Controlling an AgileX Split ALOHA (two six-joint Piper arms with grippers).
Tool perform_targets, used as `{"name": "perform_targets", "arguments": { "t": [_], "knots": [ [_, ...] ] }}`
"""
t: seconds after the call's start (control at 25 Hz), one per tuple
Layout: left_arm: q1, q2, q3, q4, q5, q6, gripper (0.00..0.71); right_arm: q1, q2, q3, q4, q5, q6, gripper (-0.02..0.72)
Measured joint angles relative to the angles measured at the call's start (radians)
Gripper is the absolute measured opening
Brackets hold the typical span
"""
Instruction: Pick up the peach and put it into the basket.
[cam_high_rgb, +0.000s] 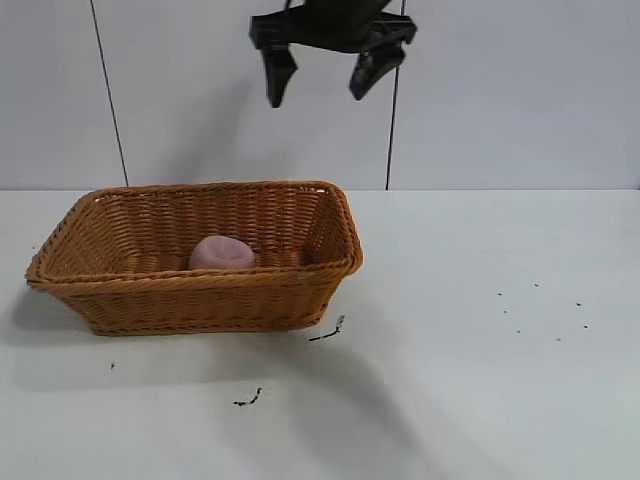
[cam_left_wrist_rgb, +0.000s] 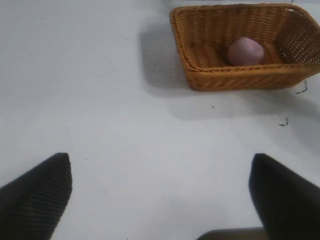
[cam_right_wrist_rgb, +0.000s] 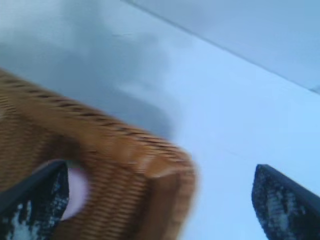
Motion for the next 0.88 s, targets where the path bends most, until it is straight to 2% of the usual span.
{"name": "perform_targets", "arguments": {
  "t": [0.24, 0.44, 0.6, 0.88],
  "knots": [
    [0.0, 0.0, 0.0, 0.0, 0.0, 0.0, 0.693, -0.193, 0.0, 0.0, -0.001, 0.043, 0.0, 0.695],
    [0.0, 0.0, 0.0, 0.0, 0.0, 0.0, 0.693, -0.313, 0.0, 0.0, 0.002, 0.044, -0.009, 0.695],
    [0.0, 0.0, 0.0, 0.0, 0.0, 0.0, 0.693, -0.366, -0.004, 0.0, 0.023, 0.044, -0.009, 0.695],
    [0.0, 0.0, 0.0, 0.0, 0.0, 0.0, 0.693, -0.367, -0.098, 0.122, 0.047, 0.043, -0.011, 0.695]
  ]
}}
